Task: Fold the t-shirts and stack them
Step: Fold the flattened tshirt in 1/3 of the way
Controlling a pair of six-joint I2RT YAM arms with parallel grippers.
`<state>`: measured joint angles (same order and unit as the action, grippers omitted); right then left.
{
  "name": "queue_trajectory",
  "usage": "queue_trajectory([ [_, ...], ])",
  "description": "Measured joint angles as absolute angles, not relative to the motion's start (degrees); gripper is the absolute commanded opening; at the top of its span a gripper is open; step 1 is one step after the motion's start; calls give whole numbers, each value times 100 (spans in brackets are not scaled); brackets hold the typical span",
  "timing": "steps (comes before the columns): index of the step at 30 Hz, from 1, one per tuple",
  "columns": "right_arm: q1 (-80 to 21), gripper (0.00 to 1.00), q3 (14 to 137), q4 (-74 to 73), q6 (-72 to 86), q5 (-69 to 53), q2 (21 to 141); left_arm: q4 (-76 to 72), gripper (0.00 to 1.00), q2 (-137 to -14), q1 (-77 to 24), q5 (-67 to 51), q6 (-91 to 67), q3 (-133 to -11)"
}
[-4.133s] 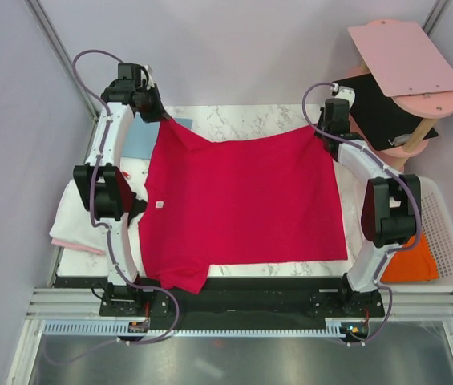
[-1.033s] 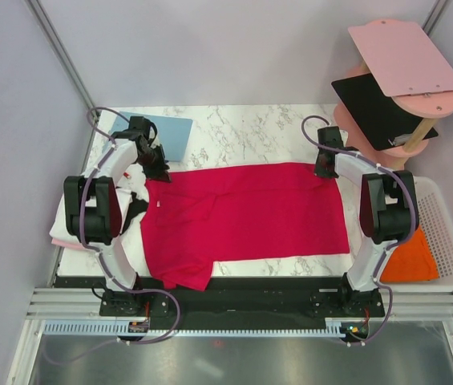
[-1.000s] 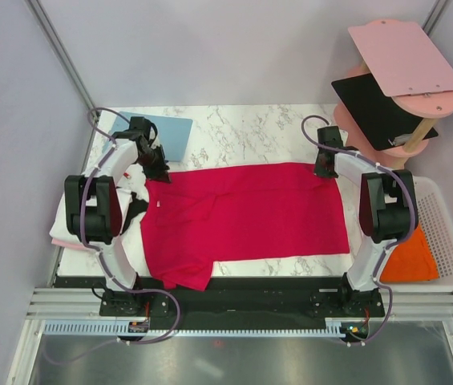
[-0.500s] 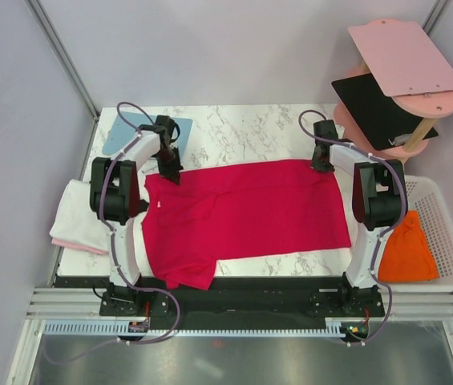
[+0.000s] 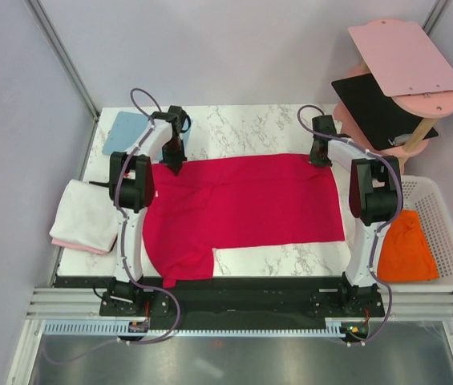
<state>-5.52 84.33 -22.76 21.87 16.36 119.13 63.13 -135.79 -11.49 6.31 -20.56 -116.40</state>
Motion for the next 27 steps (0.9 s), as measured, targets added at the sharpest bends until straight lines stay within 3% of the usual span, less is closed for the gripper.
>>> queue_trajectory([
  [10,-550,0,9286,-2283,2171,1614,12516,6849,2,-14663,-1094,849,-2053,-13620],
  [14,-550,1,9651,-2244,2163,1577,12759,6792,2,-14682,-1055,845,-2053,-13668],
  [19,-548,13,9485,-2106,2123,1472,12639,6375,2,-14374,-1061,897,-2040,-13157],
  [22,-543,42,8949,-2139,2117,1291,12134,5876,12,-13714,-1116,956,-2023,-12151],
  [24,-545,59,8615,-2191,2108,1175,11668,5675,28,-13047,-1177,1011,-2005,-11452],
  [25,-545,61,8451,-2209,2099,1103,11369,5594,36,-12698,-1225,1041,-1986,-11179],
  [26,-545,68,8289,-2193,2106,1024,11050,5520,54,-12339,-1282,1057,-1966,-10949],
  [27,-545,75,8121,-2180,2108,963,10711,5441,61,-11959,-1356,1066,-1946,-10755],
])
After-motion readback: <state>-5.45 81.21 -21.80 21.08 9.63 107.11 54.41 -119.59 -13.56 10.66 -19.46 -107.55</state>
